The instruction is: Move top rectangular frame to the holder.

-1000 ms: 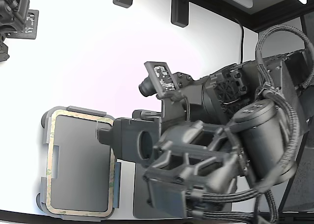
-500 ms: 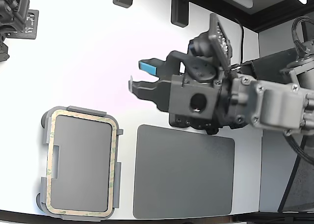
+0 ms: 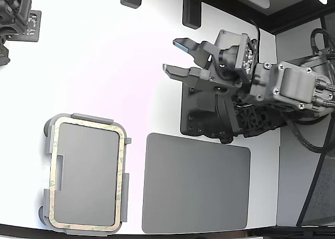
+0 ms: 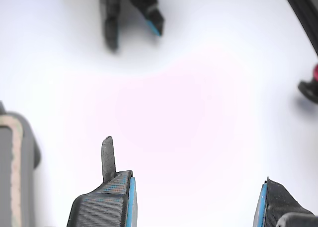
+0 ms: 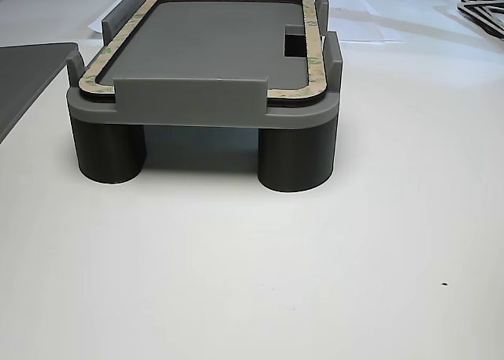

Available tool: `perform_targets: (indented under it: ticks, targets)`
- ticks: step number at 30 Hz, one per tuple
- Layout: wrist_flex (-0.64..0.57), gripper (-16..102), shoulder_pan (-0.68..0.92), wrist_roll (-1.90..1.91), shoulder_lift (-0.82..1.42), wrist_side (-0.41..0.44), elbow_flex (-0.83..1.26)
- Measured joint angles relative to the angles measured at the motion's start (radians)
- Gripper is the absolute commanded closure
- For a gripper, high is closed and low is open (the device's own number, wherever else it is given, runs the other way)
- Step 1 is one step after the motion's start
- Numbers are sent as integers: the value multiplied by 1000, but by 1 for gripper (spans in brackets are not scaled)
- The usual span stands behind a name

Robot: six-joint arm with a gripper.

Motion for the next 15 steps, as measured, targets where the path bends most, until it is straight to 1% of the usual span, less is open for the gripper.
perform_targets:
  ticks: [4,9,12,15]
  targets:
    - [-21,-14,0,12,117,5,127]
    - [12,-14,-3,25,210,-18,210]
    - [8,-14,-54,-3,212,-80,210]
    - [-8,-14,-130,-57,212,-187,210]
